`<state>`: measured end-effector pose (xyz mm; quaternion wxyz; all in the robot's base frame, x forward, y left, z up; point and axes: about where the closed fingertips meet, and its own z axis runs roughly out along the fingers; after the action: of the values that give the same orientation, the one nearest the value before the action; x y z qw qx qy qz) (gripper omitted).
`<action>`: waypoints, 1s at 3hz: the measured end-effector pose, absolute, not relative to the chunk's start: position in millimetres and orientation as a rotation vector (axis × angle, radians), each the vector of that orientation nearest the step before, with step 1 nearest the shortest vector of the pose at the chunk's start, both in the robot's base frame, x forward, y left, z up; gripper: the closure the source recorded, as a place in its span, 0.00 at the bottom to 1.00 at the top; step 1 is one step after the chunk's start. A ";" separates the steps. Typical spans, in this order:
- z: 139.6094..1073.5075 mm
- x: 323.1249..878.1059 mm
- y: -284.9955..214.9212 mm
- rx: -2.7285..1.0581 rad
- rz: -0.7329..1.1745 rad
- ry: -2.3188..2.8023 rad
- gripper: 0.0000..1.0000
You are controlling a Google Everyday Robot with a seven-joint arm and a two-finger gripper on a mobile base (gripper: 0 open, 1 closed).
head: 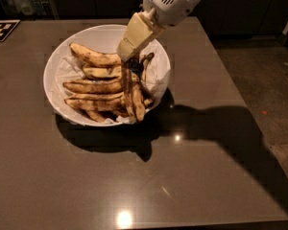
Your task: Pick banana from white bowl
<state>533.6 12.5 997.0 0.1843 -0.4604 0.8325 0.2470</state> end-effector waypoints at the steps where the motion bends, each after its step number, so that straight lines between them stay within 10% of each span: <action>1: 1003.4 527.7 6.7 -1.305 0.751 2.313 1.00; 3: 1009.9 523.2 7.9 -1.316 0.765 2.293 1.00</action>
Offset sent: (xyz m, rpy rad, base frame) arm -0.0053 -0.0052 0.0056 0.0375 0.0035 0.0180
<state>523.2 7.9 1009.9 0.1932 -0.4692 0.8174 0.2728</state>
